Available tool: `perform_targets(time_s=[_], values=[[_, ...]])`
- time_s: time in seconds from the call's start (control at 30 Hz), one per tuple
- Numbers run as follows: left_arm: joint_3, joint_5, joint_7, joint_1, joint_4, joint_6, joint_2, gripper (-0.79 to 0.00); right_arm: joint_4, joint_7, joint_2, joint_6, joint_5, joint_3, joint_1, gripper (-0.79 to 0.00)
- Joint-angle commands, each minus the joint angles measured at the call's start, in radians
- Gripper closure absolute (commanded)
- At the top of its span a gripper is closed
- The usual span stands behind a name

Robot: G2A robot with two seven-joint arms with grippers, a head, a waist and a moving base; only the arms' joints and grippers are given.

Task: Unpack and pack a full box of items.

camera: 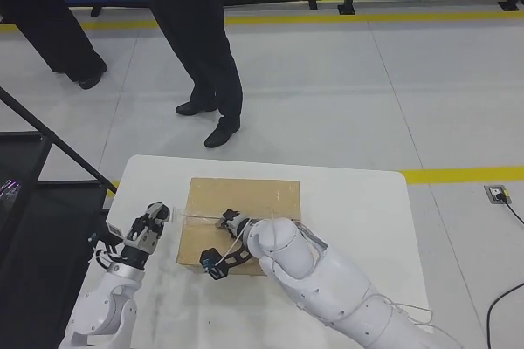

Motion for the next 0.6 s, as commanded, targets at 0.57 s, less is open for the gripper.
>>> perform_targets(time_s=[0.57], values=[[0.002, -0.008, -0.024, -0.008, 0.006, -0.012, 0.002, -0.028, -0.238, 0.033, 0.070, 0.020, -0.121, 0.140, -0.182, 0.000]])
